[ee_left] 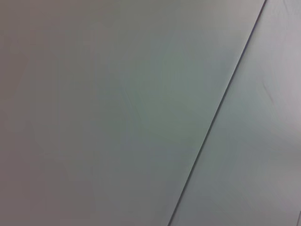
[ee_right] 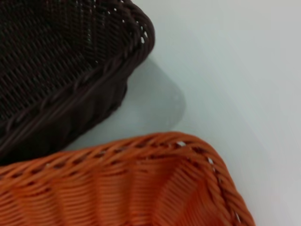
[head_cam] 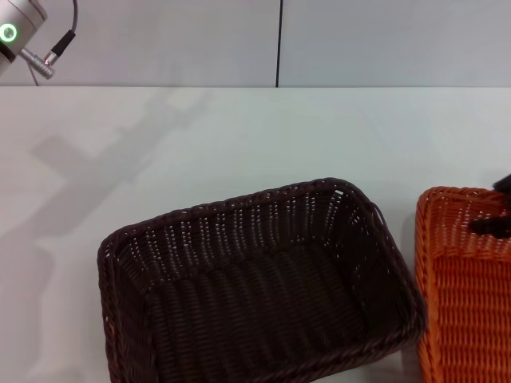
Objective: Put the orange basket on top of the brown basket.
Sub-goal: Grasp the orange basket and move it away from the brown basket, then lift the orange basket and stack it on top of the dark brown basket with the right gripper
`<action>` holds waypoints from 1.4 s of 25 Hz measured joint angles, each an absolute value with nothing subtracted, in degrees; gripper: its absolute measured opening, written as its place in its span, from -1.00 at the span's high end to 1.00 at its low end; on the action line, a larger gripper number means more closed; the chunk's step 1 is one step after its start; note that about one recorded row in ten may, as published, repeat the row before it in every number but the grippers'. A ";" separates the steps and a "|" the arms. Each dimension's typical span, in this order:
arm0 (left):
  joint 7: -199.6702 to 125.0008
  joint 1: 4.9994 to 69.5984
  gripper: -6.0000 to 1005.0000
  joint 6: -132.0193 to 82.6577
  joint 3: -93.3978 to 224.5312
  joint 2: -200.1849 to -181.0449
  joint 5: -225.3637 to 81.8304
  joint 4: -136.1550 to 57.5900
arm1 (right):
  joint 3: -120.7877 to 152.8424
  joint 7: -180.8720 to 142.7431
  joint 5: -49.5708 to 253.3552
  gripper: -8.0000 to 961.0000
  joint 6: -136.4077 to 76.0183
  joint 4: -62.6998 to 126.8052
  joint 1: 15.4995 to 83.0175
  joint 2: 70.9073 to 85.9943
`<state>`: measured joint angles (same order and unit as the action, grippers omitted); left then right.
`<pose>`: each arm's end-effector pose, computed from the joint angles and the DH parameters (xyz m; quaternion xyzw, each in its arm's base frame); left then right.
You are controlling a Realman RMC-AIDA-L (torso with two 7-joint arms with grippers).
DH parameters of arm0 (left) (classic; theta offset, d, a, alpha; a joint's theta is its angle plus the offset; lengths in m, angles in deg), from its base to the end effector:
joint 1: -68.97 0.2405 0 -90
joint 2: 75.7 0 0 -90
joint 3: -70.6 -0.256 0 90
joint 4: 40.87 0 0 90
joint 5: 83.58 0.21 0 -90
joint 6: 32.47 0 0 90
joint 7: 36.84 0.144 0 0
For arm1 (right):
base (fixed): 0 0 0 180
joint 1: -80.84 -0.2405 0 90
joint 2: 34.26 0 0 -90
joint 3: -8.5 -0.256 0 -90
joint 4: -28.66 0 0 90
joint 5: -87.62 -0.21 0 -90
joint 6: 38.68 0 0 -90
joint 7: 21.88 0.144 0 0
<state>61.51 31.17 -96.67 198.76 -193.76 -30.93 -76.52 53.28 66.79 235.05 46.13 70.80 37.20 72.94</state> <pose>-0.1757 0.4386 0.0874 -0.7015 -0.2727 -0.5749 0.3209 0.2779 0.3991 0.0807 -0.9713 0.1432 -0.1227 0.1448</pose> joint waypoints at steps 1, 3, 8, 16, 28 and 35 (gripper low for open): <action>61.52 31.17 -0.71 -96.65 198.76 -193.75 -30.93 -76.50 | 53.10 67.49 235.04 -0.06 46.94 70.79 37.30 72.32; 61.54 31.21 -0.71 -96.47 198.76 -193.71 -30.94 -76.43 | 51.88 68.71 234.87 0.02 49.43 70.78 37.60 70.64; 61.69 31.33 -0.71 -96.01 199.51 -193.65 -30.93 -75.65 | 47.17 70.15 235.06 0.23 57.89 67.50 38.15 64.88; 61.53 31.87 -0.71 -96.41 201.55 -193.64 -30.99 -75.42 | 38.79 71.53 235.13 0.70 65.59 63.89 42.58 59.64; 61.68 32.11 -0.71 -96.30 204.29 -193.38 -30.91 -75.96 | 16.52 70.70 231.02 0.66 74.95 69.24 51.32 57.63; 61.71 32.87 -0.71 -96.29 204.78 -192.98 -30.87 -76.25 | 14.76 71.22 215.07 0.64 76.32 65.88 57.25 56.51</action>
